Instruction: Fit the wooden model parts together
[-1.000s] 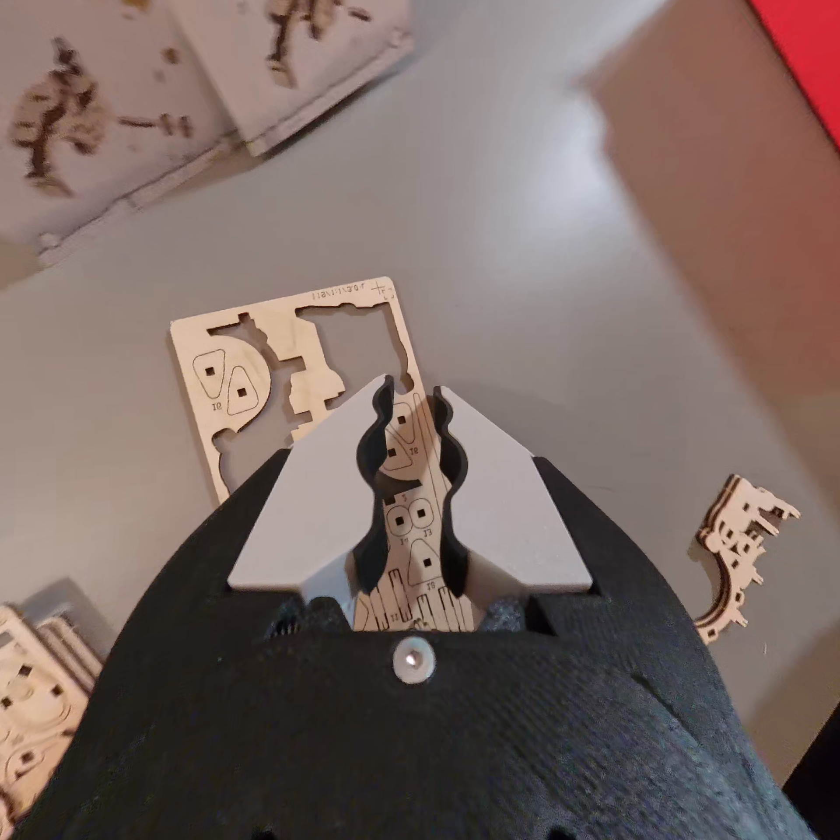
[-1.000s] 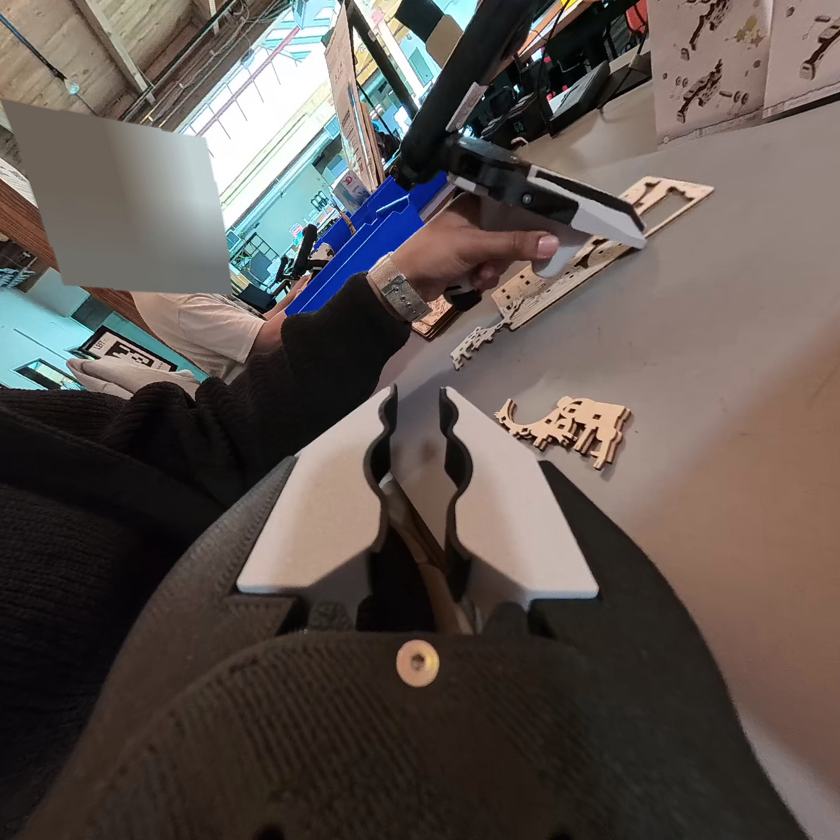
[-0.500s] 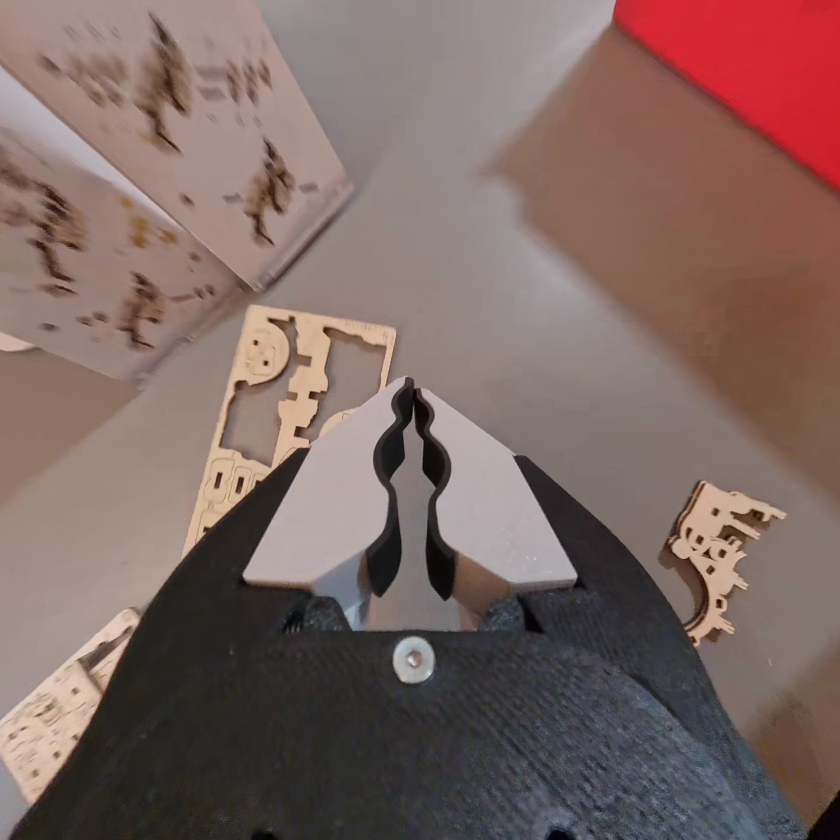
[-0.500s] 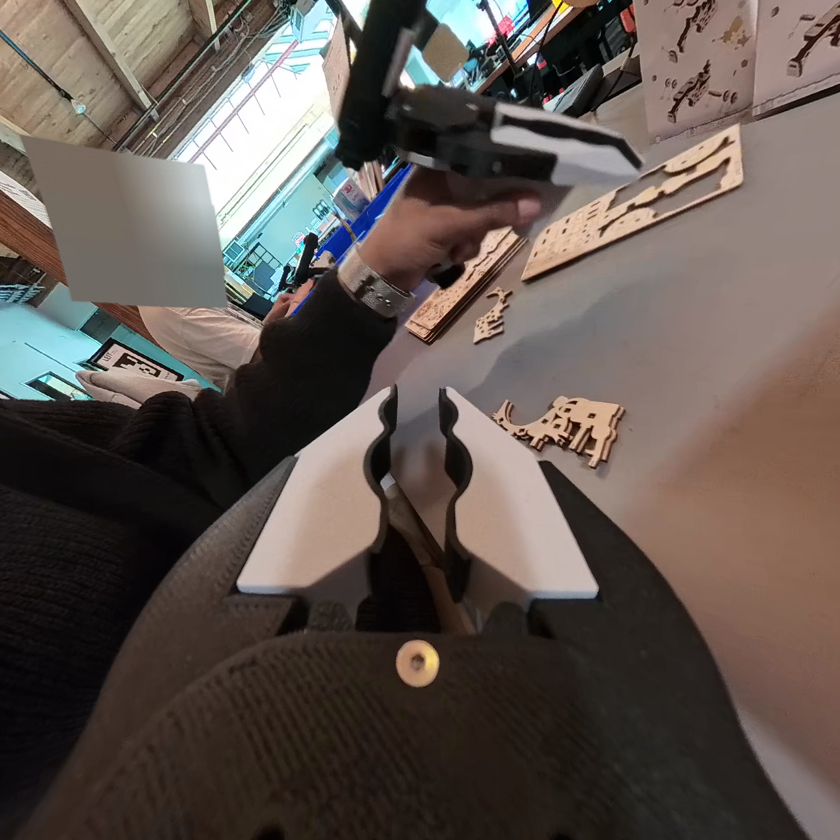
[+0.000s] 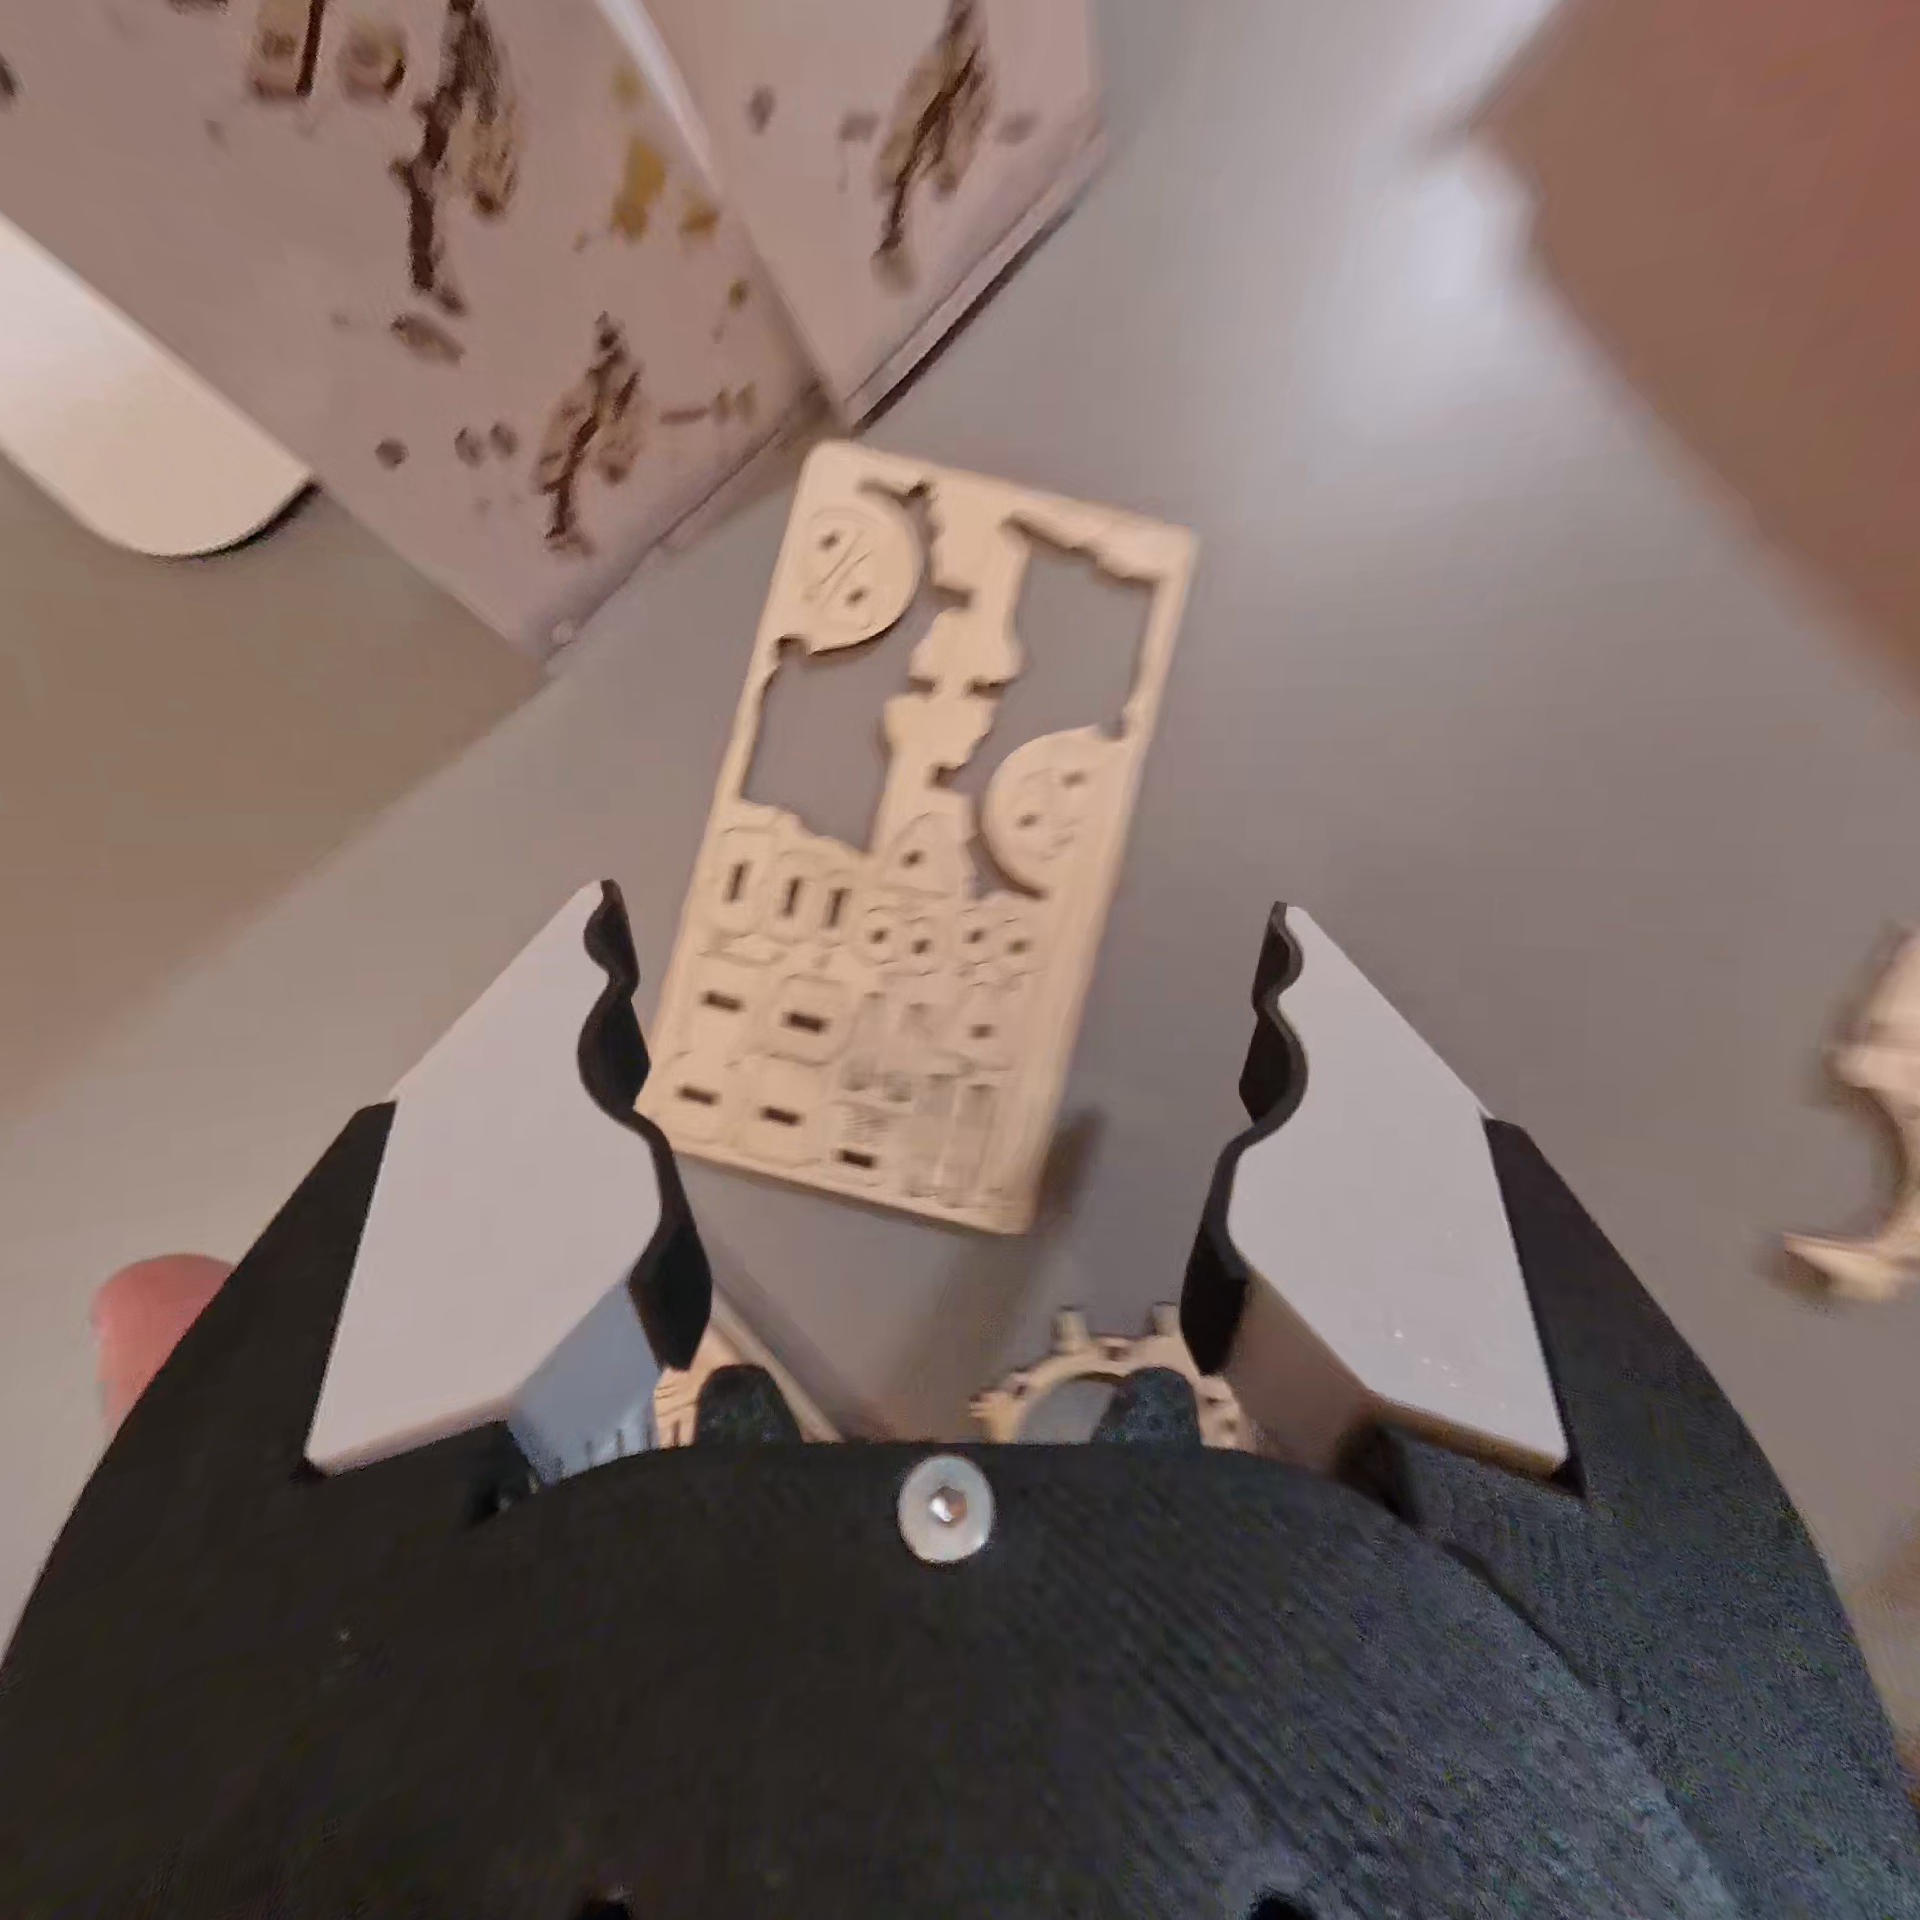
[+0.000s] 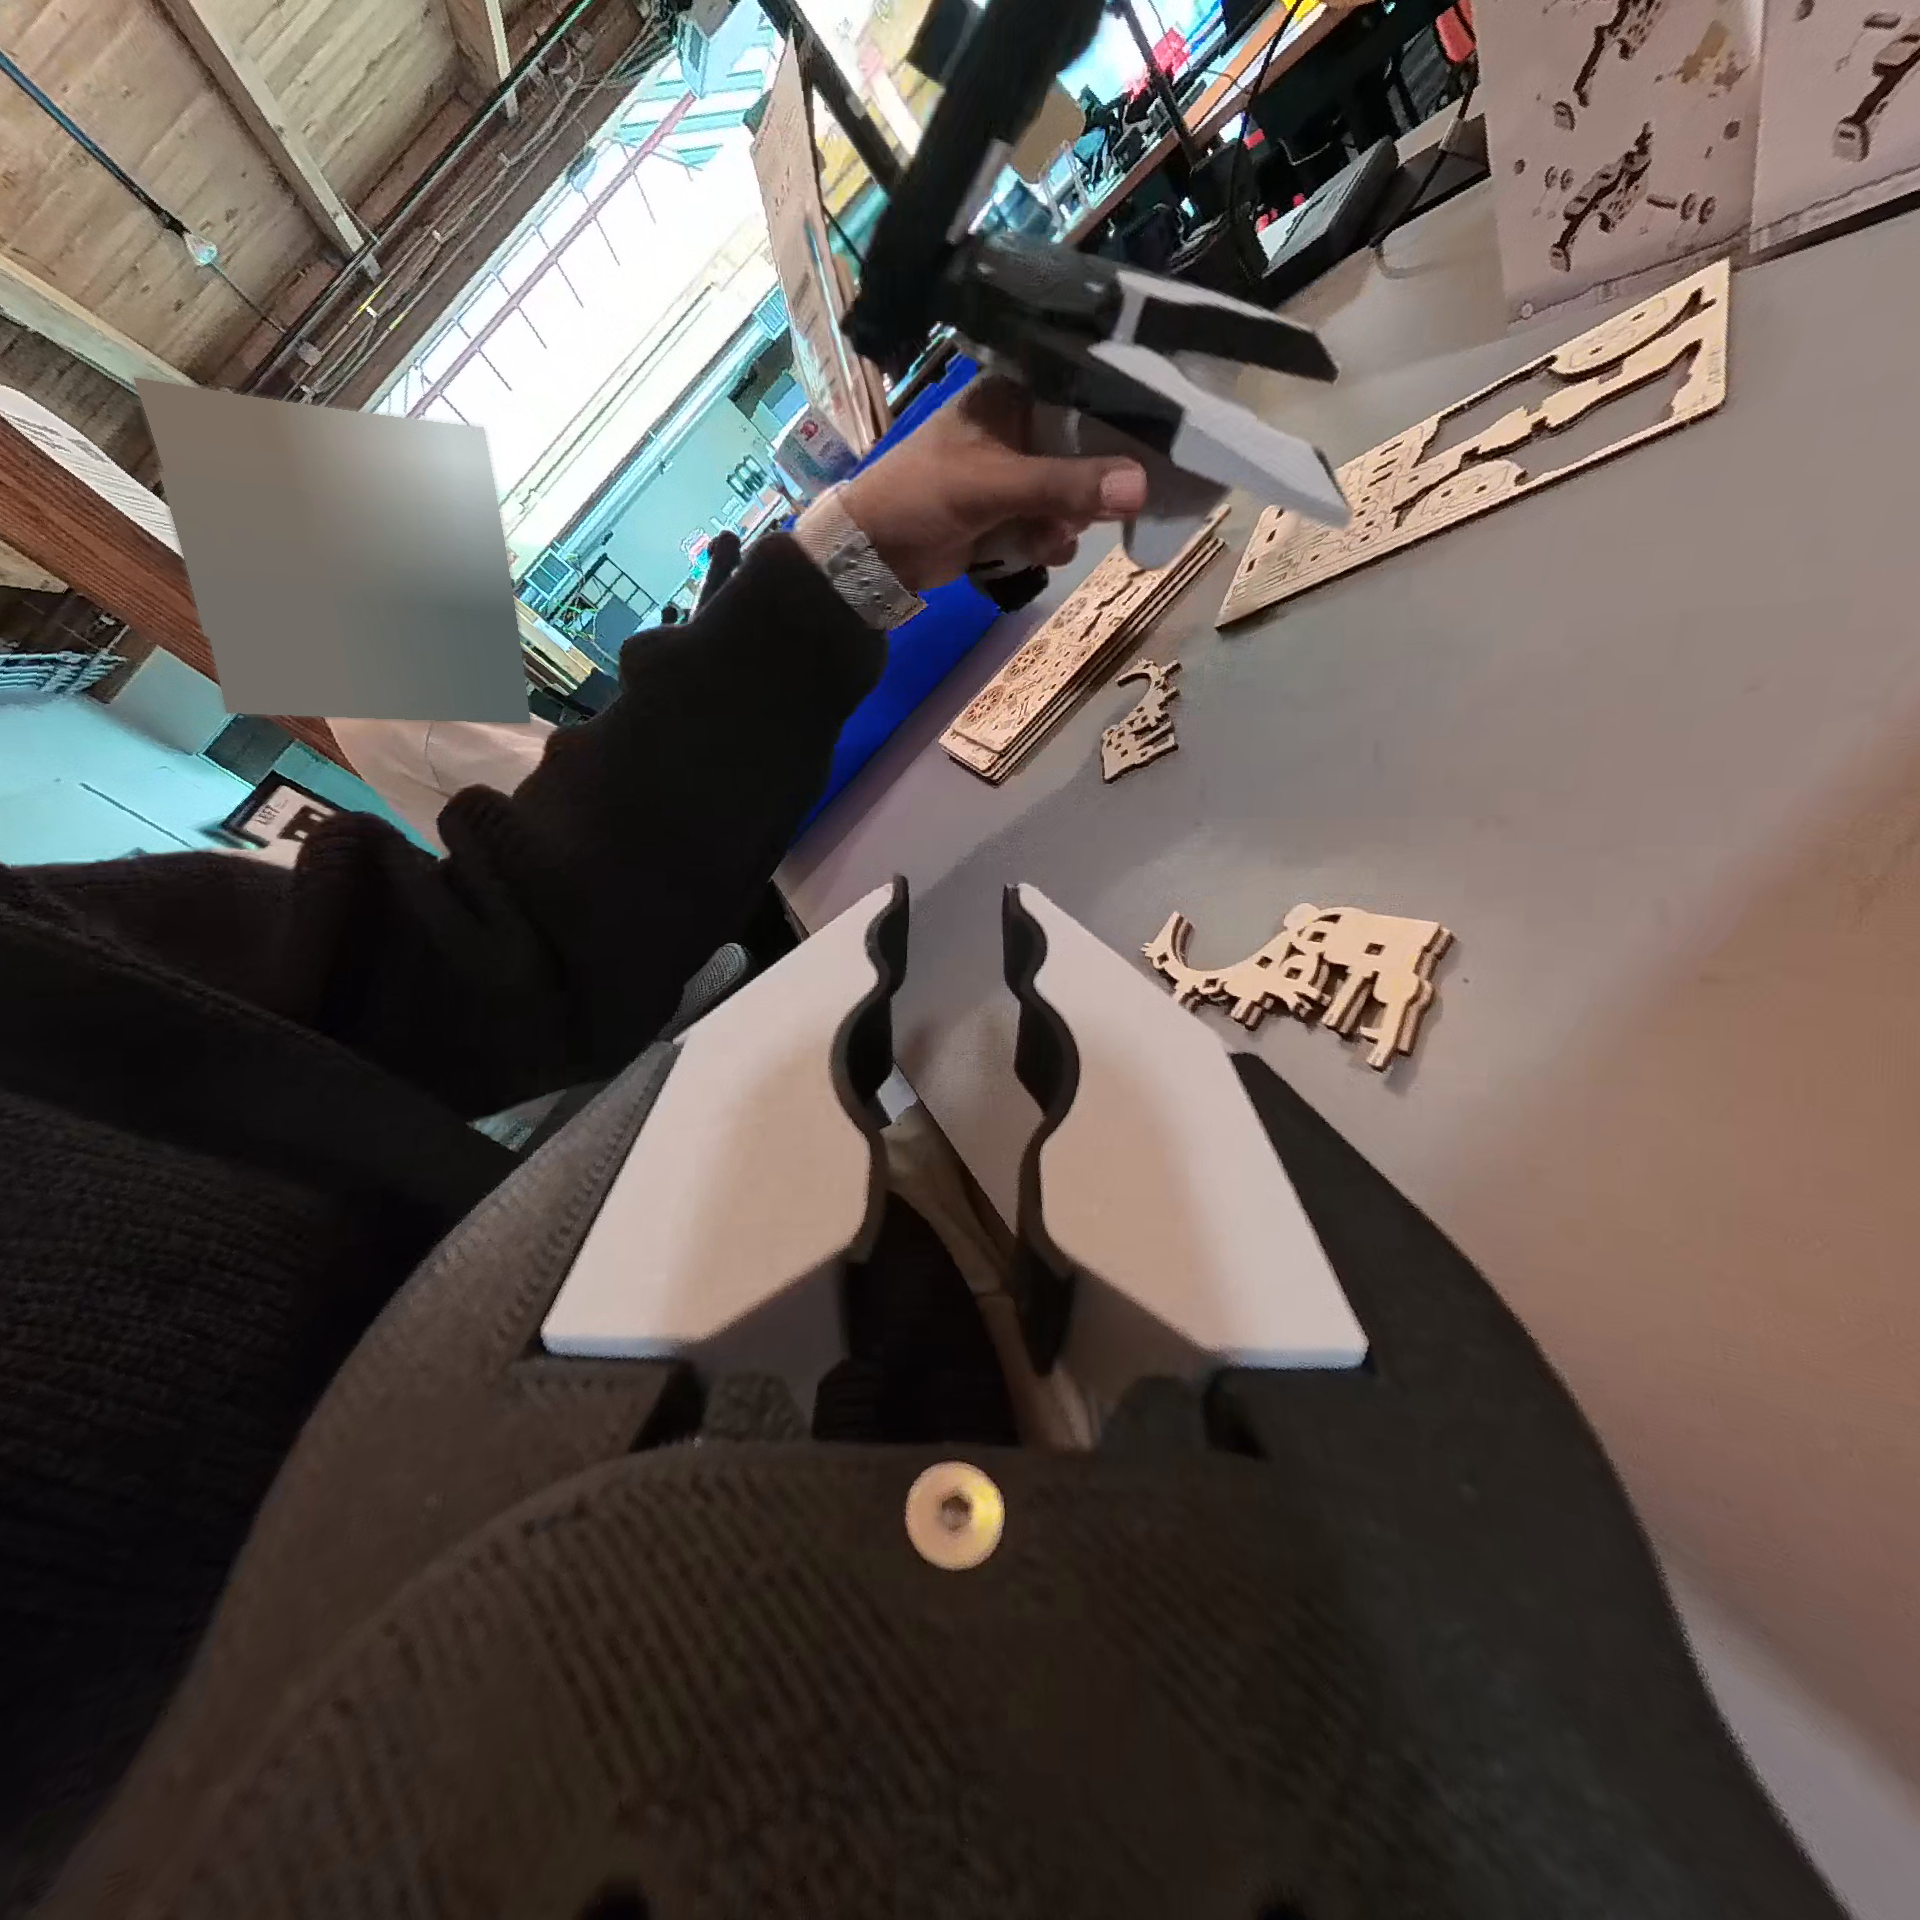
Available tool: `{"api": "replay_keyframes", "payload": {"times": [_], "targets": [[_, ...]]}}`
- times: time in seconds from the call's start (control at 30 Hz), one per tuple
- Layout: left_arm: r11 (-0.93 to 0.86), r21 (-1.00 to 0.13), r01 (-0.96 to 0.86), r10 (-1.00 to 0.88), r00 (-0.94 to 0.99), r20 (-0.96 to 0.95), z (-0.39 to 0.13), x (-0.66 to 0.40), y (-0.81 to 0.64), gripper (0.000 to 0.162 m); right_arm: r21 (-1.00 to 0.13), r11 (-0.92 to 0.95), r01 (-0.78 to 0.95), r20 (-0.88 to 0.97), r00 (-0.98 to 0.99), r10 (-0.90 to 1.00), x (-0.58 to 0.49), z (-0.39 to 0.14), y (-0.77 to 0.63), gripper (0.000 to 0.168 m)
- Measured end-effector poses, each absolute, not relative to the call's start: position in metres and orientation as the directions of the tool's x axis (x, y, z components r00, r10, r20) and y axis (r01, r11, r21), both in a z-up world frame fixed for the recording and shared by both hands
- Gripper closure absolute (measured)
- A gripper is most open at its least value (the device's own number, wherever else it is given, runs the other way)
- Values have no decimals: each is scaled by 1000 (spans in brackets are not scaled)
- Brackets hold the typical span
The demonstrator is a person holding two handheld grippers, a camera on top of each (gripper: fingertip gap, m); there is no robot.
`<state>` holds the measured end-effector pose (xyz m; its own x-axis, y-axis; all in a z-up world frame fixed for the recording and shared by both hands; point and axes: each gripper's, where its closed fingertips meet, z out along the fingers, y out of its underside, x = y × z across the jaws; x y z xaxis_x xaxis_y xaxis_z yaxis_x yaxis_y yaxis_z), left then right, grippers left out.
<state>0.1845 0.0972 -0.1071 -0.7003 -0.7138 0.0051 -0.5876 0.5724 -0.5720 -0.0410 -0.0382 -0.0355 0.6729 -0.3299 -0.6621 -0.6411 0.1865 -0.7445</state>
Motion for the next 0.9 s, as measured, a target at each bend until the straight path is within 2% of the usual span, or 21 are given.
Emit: {"api": "replay_keyframes", "payload": {"times": [0.1, 0.23, 0.27, 0.3, 0.5, 0.73, 0.9], "targets": [[650, -471, -596, -709, -699, -92, -136, 195, 118, 46, -741, 183, -646, -665, 669, -332, -40, -38, -37, 151], [634, -492, -597, -672, -740, 32, -144, 191, 103, 50, -735, 190, -651, -672, 659, -338, -37, -40, -39, 152], [631, -511, -584, -666, -746, 30, -142, 192, 100, 56, -730, 195, -655, -677, 655, -336, -37, -40, -40, 152], [632, -526, -568, -654, -756, 31, -140, 190, 97, 70, -725, 200, -659, -683, 650, -333, -36, -40, -41, 152], [655, -533, -536, -636, -772, -5, -138, 185, 94, 70, -705, 216, -676, -705, 634, -316, -35, -41, -42, 152], [644, -572, -508, -647, -761, -53, -100, 178, 90, 70, -697, 227, -680, -714, 628, -312, -33, -40, -44, 152], [552, -624, -553, -763, -637, -111, -60, 166, 133, 70, -701, 239, -672, -711, 628, -317, -31, -38, -47, 152]]}}
